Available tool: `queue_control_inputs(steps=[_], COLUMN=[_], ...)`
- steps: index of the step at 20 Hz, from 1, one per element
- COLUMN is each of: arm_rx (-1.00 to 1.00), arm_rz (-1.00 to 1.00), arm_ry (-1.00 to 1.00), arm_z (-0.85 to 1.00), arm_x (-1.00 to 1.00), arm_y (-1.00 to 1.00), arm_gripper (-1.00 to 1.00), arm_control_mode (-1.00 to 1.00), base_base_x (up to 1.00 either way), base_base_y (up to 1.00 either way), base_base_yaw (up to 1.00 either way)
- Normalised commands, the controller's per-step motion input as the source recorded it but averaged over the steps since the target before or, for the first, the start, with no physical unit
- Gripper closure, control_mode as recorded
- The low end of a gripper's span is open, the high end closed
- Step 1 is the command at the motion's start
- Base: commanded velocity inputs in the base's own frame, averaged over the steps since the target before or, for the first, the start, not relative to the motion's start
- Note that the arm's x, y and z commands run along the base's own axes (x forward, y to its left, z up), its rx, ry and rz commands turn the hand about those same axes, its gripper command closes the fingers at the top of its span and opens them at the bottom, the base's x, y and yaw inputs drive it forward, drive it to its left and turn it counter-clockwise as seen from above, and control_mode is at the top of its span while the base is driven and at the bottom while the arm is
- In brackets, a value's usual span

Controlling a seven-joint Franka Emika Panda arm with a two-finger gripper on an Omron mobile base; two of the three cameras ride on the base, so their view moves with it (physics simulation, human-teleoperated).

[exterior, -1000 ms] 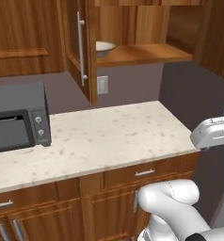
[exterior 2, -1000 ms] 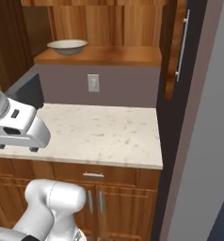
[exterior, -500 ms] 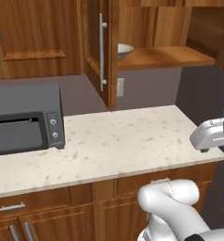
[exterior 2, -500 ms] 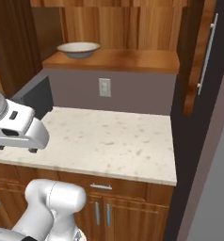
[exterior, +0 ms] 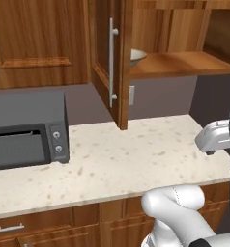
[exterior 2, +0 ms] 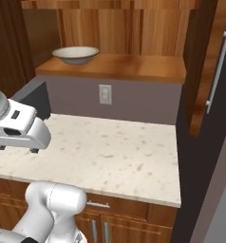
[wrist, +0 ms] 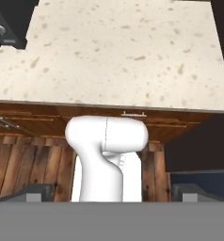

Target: Pick up the bowls from the cabinet and place each bowl in front of a stool on the dining counter.

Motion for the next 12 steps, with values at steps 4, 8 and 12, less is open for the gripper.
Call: queue_control_inputs(steps=[4,8,12], arm_rx=[0.00,0.00,0.00], arm_rz=[0.00,0.00,0.00], arm_ry=[0.00,0.00,0.00], arm_z=[0.00,0.00,0.00], arm_x=[0.00,0.00,0.00], arm_y=[0.00,0.00,0.00], arm_gripper=[-1.00,-1.00,-1.00], arm_control_mode=[1.00,1.00,1.00], base_base_x=[0.31,0.35,0.41], base_base_y=[-0.29,-0.15,-0.01], base_base_yaw=[0.00,0.00,0.00])
